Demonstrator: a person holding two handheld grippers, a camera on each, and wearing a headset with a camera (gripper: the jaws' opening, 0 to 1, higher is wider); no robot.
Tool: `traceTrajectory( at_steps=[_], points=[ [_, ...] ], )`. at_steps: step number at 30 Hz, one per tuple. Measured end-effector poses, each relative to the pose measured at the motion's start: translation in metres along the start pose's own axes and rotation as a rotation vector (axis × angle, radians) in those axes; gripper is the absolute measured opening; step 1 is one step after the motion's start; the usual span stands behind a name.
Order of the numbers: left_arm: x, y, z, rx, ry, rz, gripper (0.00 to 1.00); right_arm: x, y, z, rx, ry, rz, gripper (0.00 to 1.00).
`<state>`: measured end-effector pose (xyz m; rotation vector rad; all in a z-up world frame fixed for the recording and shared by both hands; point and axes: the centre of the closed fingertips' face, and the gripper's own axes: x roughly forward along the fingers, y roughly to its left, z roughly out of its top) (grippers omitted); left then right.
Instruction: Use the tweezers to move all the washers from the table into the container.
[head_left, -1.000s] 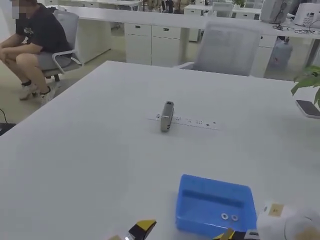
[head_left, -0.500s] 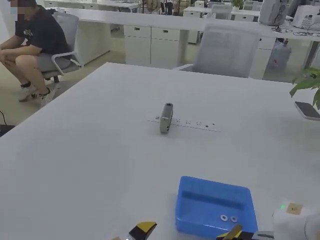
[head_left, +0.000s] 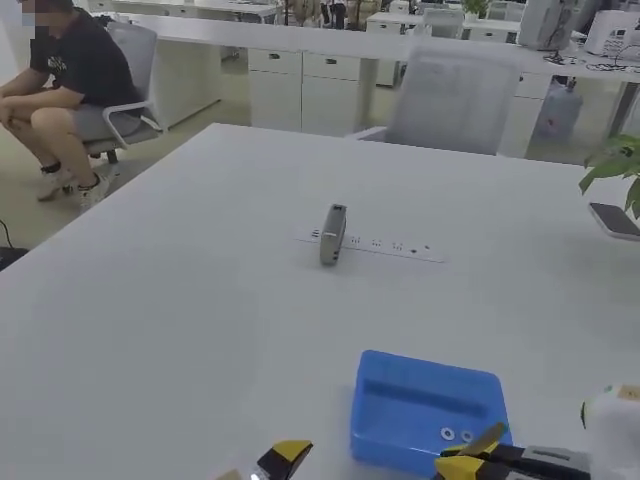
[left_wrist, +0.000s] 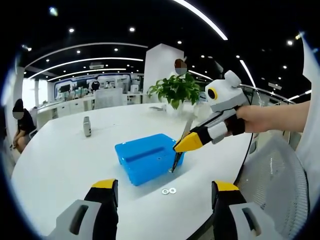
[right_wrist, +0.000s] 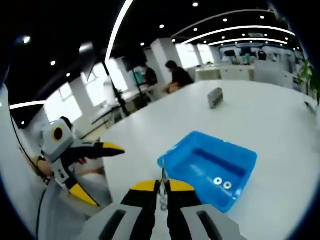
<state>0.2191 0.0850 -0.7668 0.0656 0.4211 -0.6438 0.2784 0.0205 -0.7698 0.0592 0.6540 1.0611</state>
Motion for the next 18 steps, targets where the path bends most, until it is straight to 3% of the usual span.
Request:
traceTrajectory(
  at_steps=[12,18],
  points=[
    [0.0,0.0,-0.001,0.006,0.006,0.0,0.76,-0.003,-0.006,0.028,0.008,-0.06,-0.016,0.03],
    [-0.001,0.001,-0.001,0.004,0.007,0.004,0.76,0.003,-0.019,0.038,0.028,-0.068,-0.048,0.03]
  ],
)
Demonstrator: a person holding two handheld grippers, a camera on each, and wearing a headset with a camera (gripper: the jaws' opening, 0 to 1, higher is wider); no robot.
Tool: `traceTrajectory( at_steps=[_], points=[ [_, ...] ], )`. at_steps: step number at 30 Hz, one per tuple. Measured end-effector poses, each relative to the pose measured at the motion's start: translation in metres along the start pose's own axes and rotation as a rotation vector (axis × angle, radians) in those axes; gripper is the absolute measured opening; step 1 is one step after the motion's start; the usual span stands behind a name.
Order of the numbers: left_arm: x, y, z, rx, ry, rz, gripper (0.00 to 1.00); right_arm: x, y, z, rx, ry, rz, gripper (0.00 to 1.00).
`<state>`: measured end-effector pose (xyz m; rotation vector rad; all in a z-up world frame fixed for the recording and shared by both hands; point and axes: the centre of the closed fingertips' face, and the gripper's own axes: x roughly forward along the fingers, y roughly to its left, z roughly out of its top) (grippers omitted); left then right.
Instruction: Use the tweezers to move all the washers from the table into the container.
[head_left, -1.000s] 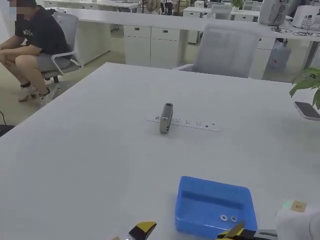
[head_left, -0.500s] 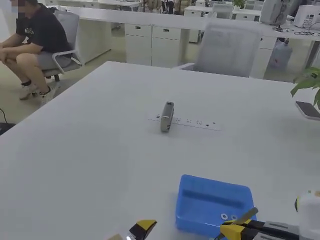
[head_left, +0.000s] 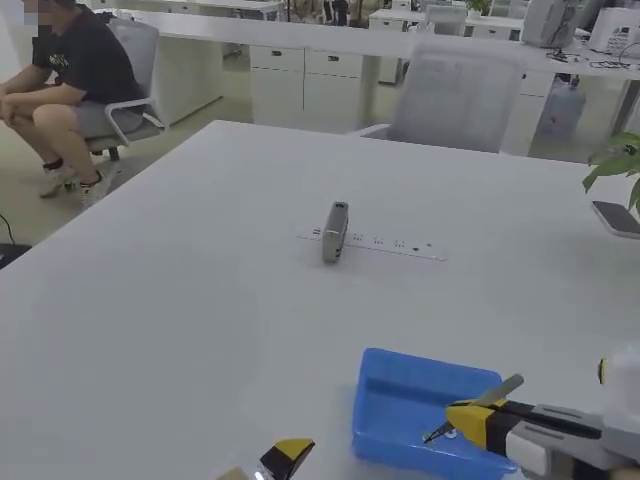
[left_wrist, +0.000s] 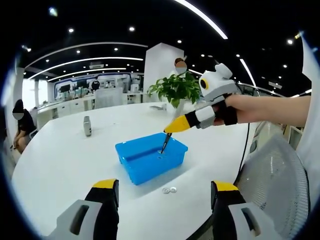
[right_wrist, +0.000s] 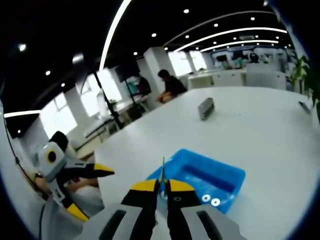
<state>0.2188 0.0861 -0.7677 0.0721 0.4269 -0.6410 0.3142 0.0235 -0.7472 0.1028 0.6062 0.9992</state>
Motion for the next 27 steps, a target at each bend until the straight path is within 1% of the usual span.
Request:
traceTrajectory(
  at_steps=[6,7,9,13,17,19,24,27],
  points=[
    [0.0,0.0,0.0,0.002,0.002,0.001,0.76,0.009,-0.012,-0.003,0.005,0.028,-0.008,0.03],
    [0.0,0.0,0.0,0.001,0.0,0.001,0.76,0.011,-0.016,-0.005,0.004,0.038,-0.01,0.03],
    [-0.001,-0.001,0.004,-0.007,-0.02,-0.004,0.76,0.014,-0.02,-0.008,-0.001,0.054,-0.016,0.03],
    [-0.001,0.0,0.003,-0.008,-0.014,-0.002,0.76,0.02,-0.027,-0.012,-0.01,0.076,-0.027,0.03],
    [-0.001,-0.002,0.003,-0.007,-0.017,-0.007,0.76,0.026,-0.03,-0.02,-0.045,0.12,-0.019,0.03],
    [-0.001,-0.002,0.005,-0.012,-0.024,-0.008,0.76,0.028,-0.034,-0.022,-0.068,0.142,-0.026,0.03],
    [0.0,0.0,0.004,-0.017,-0.02,-0.004,0.76,0.034,-0.042,-0.022,-0.099,0.153,-0.048,0.03],
    [0.0,-0.001,0.003,-0.015,-0.015,-0.005,0.75,0.037,-0.046,-0.022,-0.132,0.164,-0.067,0.03]
  ],
)
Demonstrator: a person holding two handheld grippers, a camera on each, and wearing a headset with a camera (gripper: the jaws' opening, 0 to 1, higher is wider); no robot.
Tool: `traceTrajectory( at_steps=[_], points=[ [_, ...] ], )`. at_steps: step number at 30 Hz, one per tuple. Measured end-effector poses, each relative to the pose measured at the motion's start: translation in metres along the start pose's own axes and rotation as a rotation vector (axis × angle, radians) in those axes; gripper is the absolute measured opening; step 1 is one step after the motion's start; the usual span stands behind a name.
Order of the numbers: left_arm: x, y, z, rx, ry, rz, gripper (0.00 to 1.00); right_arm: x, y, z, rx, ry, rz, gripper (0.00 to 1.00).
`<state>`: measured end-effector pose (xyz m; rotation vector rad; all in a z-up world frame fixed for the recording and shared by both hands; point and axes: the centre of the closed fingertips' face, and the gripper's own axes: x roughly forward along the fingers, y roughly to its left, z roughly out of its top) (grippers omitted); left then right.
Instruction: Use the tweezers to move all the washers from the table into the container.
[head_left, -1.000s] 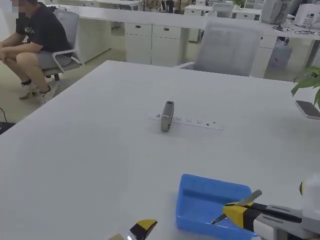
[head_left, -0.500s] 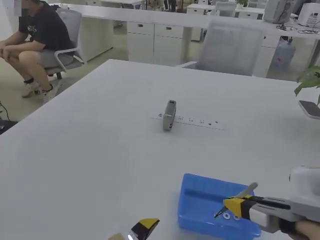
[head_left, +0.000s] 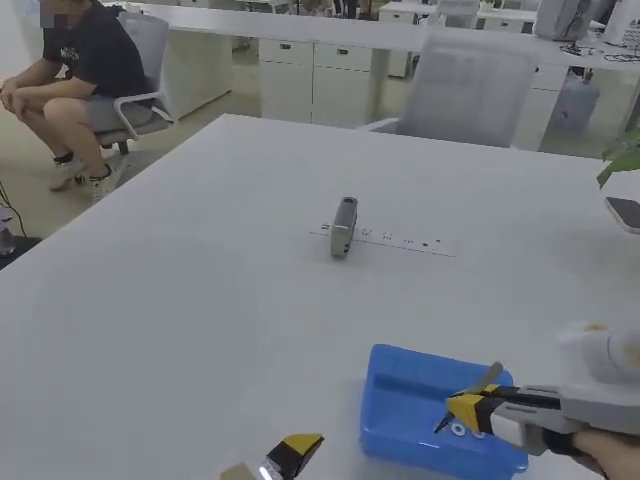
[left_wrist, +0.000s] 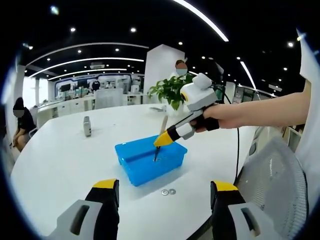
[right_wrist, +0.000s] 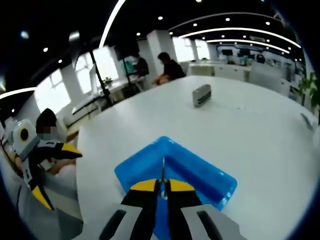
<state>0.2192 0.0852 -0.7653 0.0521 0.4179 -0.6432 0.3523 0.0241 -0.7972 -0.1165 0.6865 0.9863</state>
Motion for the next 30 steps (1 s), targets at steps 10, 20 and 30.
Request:
traceTrajectory(
  at_steps=[10,20,30],
  points=[
    [0.0,0.0,-0.001,0.002,0.007,0.003,0.75,0.01,-0.003,-0.007,-0.123,0.059,-0.041,0.03],
    [0.0,0.0,-0.002,0.008,0.011,0.004,0.75,0.008,0.008,-0.005,-0.151,0.063,-0.038,0.04],
    [0.001,-0.001,-0.003,0.017,0.017,-0.003,0.74,-0.005,0.005,0.003,-0.149,0.006,-0.049,0.04]
  ],
)
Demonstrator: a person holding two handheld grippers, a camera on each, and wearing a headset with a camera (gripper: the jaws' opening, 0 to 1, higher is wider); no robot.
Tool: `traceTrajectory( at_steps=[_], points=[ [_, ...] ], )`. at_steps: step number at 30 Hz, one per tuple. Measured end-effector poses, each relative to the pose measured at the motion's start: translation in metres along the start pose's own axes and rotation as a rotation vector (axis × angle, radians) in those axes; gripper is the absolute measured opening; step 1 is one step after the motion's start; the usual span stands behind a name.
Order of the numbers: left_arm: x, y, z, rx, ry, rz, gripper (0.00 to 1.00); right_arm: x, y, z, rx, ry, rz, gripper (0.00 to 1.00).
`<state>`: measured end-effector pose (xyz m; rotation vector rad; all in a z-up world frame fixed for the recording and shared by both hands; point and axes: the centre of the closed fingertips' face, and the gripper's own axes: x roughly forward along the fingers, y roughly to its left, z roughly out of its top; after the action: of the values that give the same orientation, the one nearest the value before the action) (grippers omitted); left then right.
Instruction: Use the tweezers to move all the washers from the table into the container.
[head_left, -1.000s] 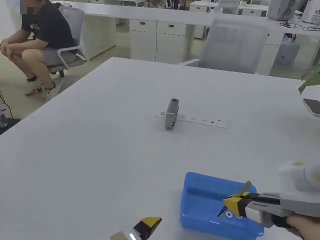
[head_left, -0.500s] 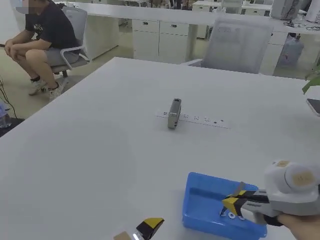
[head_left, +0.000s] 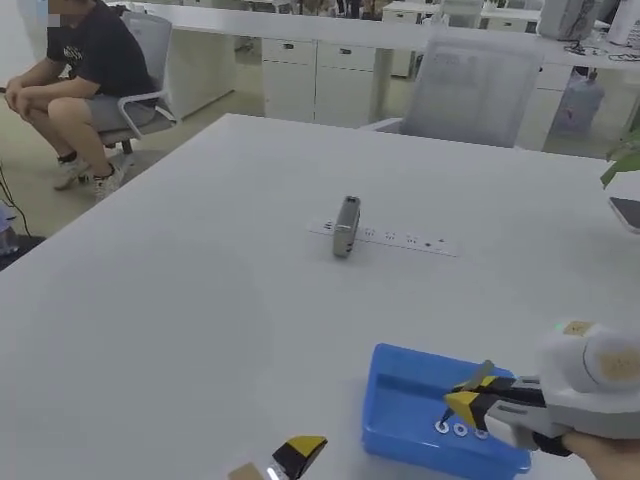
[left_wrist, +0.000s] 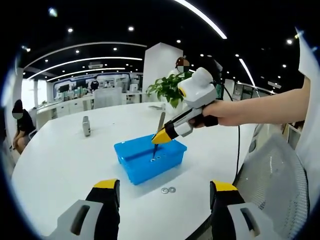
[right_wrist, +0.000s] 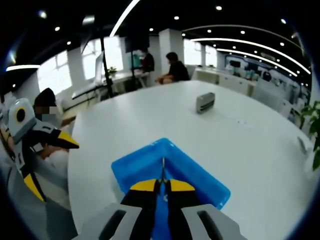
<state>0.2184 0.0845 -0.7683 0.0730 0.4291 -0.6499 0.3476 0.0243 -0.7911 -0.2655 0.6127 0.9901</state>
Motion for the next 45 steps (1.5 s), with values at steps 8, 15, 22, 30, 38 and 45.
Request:
traceTrajectory(
  at_steps=[8,15,22,30,38,45],
  points=[
    [0.0,-0.001,0.0,0.003,0.004,-0.005,0.74,-0.017,0.012,0.013,0.011,-0.061,0.008,0.04],
    [0.001,-0.002,-0.002,0.007,0.011,-0.009,0.74,-0.026,0.04,0.015,0.027,-0.09,0.073,0.04],
    [0.001,-0.003,-0.002,0.01,0.013,-0.014,0.74,-0.024,0.061,-0.004,0.042,-0.045,0.131,0.04],
    [0.0,-0.003,0.002,-0.006,-0.01,-0.016,0.74,-0.014,0.08,-0.03,0.075,0.026,0.172,0.04],
    [0.0,-0.003,0.001,-0.003,-0.005,-0.012,0.74,-0.011,0.085,-0.039,0.067,0.066,0.185,0.04],
    [0.0,-0.002,0.001,-0.002,-0.004,-0.012,0.74,-0.008,0.085,-0.045,0.068,0.08,0.191,0.04]
  ],
)
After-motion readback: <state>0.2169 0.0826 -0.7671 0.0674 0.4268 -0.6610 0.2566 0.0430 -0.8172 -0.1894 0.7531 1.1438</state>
